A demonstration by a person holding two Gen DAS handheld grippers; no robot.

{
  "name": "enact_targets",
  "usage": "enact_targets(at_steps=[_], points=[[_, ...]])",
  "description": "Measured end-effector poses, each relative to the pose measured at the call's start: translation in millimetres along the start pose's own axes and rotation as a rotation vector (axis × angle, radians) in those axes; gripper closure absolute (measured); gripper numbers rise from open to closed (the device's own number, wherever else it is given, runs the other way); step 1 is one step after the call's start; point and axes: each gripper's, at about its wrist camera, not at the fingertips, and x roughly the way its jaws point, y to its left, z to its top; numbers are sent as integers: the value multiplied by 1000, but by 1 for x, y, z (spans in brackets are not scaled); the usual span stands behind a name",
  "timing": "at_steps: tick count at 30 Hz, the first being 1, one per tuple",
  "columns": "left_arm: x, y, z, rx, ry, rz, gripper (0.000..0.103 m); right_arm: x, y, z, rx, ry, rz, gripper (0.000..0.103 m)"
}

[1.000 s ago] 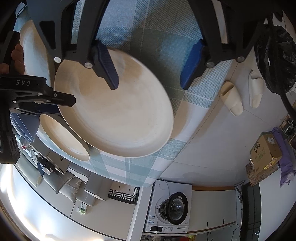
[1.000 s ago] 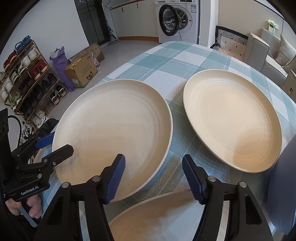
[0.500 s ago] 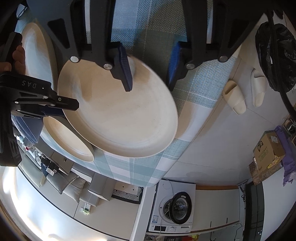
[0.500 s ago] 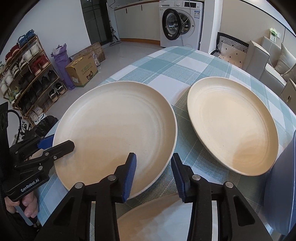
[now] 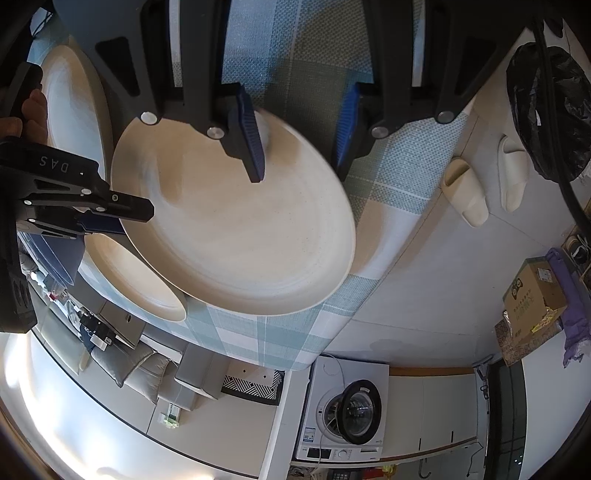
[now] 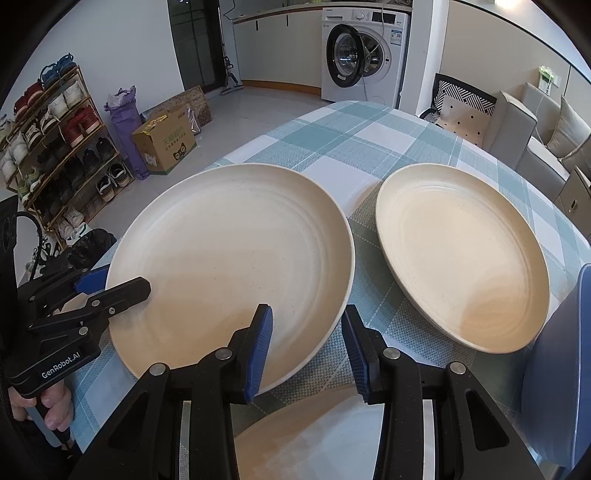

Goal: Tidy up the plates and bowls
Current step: 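Lift the cream plate with both grippers and carry it toward another cream plate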

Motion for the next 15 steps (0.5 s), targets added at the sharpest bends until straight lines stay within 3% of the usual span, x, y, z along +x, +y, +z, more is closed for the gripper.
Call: enact_targets(at_steps=[15], points=[[-13,-1,1,6,-30,-2,67,-21,2,1,-4,-59,-5,63]])
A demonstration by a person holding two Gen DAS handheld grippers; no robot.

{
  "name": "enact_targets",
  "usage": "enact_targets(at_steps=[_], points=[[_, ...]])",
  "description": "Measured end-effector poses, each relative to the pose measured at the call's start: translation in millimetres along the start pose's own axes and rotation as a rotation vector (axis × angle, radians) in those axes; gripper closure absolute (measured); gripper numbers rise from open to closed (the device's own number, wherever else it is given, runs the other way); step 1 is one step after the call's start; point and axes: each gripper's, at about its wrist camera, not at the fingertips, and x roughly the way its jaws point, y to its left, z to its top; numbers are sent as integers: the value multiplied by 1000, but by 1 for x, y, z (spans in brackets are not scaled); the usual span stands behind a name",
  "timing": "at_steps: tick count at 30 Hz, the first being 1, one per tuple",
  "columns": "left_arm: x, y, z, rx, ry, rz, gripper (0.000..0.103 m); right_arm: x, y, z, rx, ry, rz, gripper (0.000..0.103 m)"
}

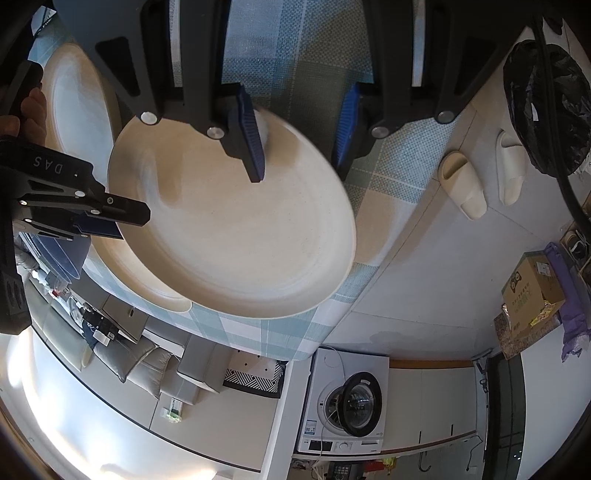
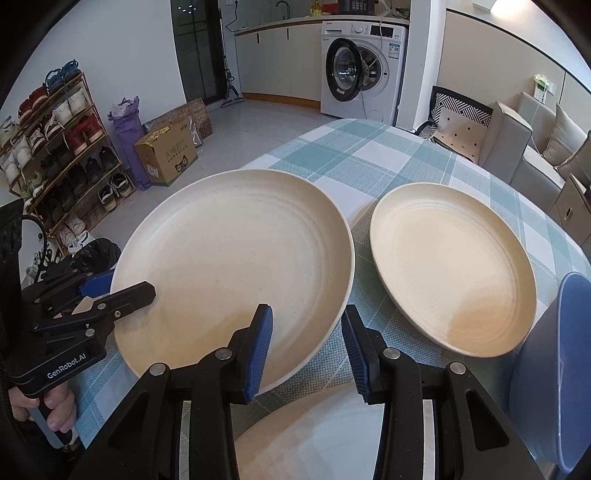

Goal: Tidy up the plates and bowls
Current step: 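Lift the cream plate with both grippers and carry it toward another cream plate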

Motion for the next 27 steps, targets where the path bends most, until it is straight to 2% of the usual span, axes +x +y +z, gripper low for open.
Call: enact_targets(at_steps=[27], points=[[-27,-21,7,50,-53,-25,67,-48,-5,-13,31,-78,-19,63]])
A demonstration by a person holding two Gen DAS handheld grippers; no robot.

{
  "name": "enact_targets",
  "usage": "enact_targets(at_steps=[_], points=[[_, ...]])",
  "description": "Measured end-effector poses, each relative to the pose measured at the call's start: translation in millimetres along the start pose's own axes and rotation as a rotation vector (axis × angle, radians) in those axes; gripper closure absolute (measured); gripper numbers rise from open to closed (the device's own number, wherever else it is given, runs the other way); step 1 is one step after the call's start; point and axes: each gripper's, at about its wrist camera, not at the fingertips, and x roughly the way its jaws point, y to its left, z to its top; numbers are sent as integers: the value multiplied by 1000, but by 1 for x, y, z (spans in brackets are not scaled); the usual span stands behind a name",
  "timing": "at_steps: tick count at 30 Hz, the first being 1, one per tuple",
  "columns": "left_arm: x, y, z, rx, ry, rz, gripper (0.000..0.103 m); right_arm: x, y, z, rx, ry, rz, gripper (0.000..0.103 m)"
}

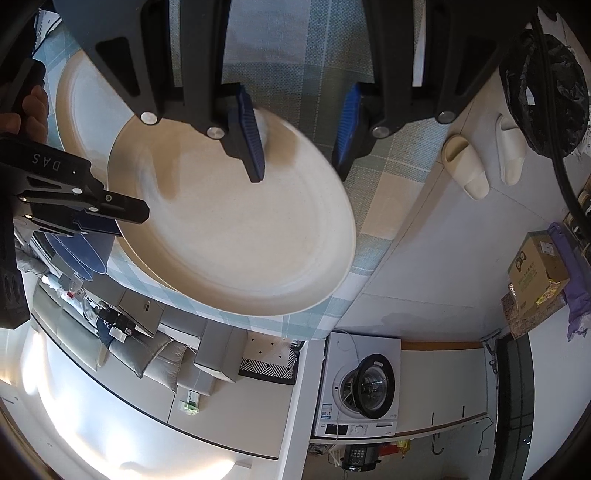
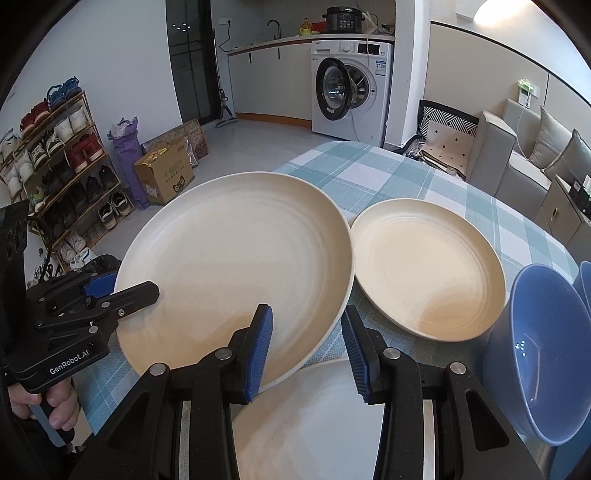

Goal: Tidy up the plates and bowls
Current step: 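Lift the cream plate with both grippers and carry it toward another cream plate, then lower the held plate with both grippers onto the other cream plate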

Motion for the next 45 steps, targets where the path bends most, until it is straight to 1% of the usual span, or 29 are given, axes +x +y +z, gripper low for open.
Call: enact_targets(at_steps=[19,45], points=[[-15,-26,1,60,-17,-34,67,-37,-20,-17,47,-52,-21,63],[-31,-60,-1,142,-21,-98,66,-97,-33,-59,121,-89,-69,62]])
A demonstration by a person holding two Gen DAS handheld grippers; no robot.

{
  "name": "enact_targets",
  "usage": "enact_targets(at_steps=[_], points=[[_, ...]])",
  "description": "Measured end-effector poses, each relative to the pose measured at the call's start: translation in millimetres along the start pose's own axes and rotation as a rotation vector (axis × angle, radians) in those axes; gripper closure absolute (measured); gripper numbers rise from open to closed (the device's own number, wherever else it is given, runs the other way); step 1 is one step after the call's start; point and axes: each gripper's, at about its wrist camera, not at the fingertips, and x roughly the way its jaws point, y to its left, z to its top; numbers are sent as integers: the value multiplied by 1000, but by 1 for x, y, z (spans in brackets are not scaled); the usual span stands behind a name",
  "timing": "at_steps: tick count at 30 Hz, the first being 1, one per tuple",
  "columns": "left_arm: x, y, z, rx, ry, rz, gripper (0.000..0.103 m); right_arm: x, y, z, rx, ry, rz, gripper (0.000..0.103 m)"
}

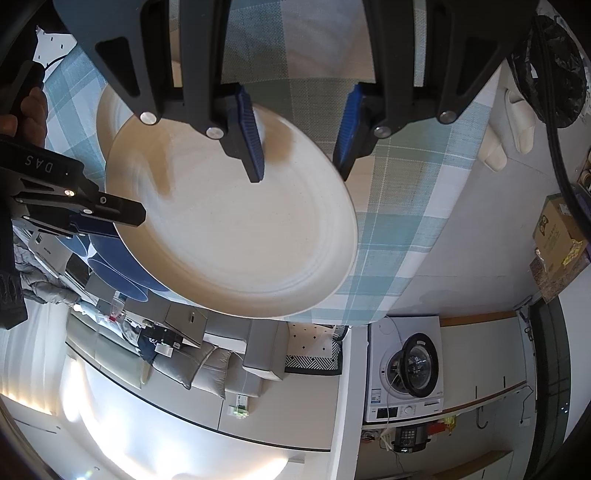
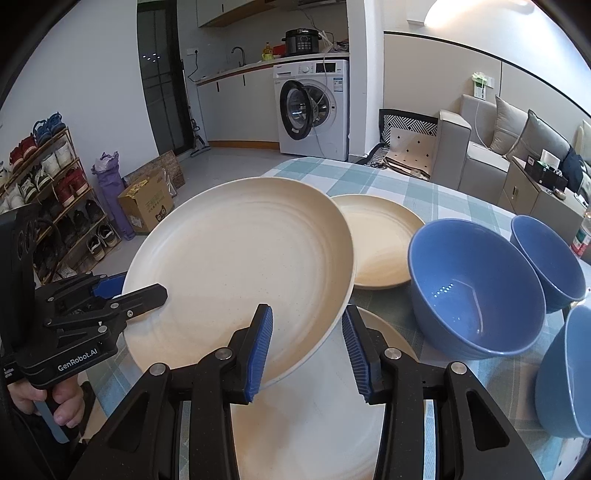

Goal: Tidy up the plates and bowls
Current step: 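Lower the held plate with both grippers onto the other cream plate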

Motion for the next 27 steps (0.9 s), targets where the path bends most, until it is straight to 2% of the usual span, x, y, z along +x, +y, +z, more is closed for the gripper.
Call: enact_targets(at_steps=[27], points=[[7,-42,-6,85,27,-56,65,-43,-24,-35,81,-22,-41,62]])
